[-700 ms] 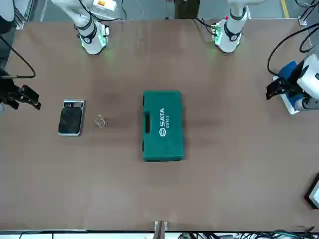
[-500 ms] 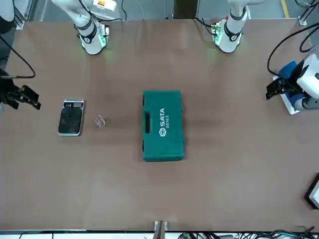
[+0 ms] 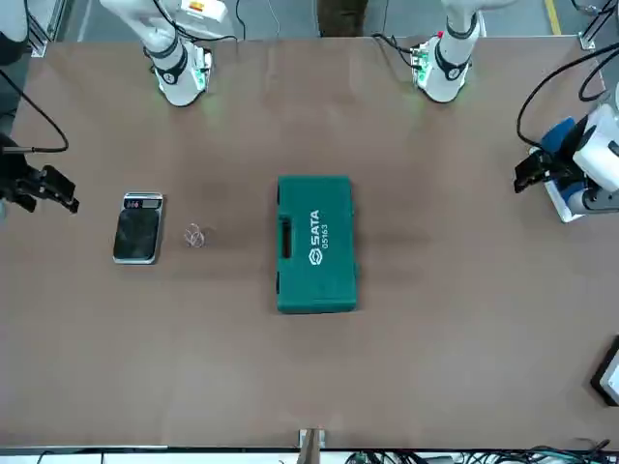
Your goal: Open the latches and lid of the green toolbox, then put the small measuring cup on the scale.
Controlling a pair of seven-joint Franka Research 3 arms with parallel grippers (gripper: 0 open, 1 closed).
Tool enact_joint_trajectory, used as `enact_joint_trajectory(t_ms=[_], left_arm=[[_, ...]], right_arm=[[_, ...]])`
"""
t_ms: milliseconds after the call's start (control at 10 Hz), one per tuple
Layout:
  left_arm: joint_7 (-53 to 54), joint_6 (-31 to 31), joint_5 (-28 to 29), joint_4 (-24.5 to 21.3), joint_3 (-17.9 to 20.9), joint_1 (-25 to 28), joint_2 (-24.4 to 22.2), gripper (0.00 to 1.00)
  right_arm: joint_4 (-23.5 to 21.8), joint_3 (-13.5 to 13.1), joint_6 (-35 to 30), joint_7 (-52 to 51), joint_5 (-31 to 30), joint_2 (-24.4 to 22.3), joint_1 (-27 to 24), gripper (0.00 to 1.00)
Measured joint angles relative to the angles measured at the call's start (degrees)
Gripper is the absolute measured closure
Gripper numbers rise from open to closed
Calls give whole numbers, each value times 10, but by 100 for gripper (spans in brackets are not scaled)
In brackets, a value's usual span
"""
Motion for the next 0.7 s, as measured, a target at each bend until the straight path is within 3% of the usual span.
enact_joint_trajectory(t_ms=[300, 600, 700], left_arm=[[-1, 0, -6, -5, 3, 8, 11, 4], [-2, 20, -39, -52, 3, 8, 15, 28], [-2, 36, -51, -73, 3, 8, 15, 43]], right_arm=[[-16, 0, 6, 2, 9, 1, 0, 0], [-97, 0, 56, 3, 106, 7, 0, 0], [-128, 1, 68, 3, 149, 8, 2, 0]])
